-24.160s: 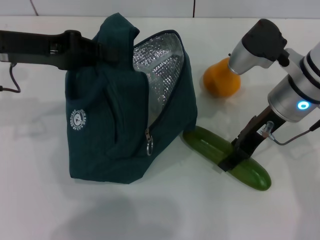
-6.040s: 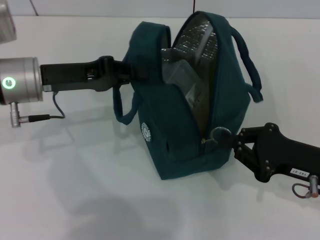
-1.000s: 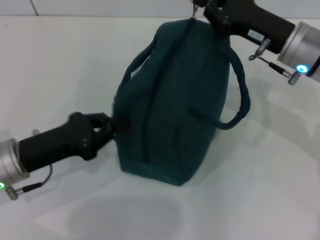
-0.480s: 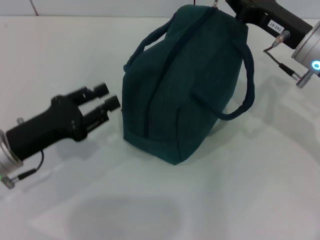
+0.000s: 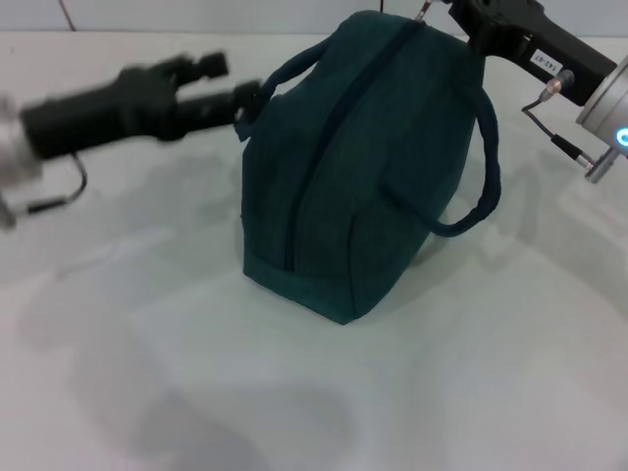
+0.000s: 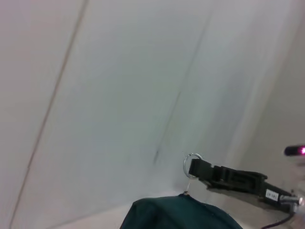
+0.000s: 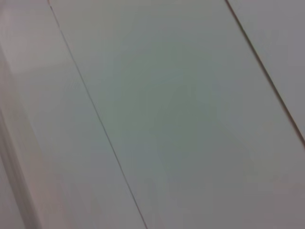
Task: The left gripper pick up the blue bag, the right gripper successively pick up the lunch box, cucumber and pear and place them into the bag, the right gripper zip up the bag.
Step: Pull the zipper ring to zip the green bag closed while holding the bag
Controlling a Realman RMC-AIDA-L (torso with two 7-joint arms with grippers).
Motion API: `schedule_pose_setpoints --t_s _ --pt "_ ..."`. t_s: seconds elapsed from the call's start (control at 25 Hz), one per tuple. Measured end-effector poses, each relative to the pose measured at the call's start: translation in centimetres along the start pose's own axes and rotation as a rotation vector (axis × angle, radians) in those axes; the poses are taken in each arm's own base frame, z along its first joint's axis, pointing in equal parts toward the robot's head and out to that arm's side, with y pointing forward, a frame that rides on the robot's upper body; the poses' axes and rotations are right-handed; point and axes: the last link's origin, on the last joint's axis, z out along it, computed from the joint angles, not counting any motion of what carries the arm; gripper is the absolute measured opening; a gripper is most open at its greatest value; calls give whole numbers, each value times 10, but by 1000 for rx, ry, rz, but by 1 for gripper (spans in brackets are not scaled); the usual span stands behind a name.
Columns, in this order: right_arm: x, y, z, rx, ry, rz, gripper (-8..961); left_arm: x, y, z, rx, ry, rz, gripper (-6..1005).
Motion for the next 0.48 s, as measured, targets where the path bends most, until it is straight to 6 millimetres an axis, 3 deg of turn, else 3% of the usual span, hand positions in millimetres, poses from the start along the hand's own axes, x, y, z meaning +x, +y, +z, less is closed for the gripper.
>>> schedule_pose_setpoints --t_s 0.04,0.16,0.32,0.48 --pt "0 0 0 1 0 1 27 10 0 7 -2 -36 11 847" --pt "0 -1 0 5 1 2 28 44 11 28 -1 -166 54 875" --pt "-1 -1 1 7 -1 1 28 85 45 58 67 -351 124 888" --pt "-1 -2 2 9 -2 1 29 102 68 82 171 -449 113 879"
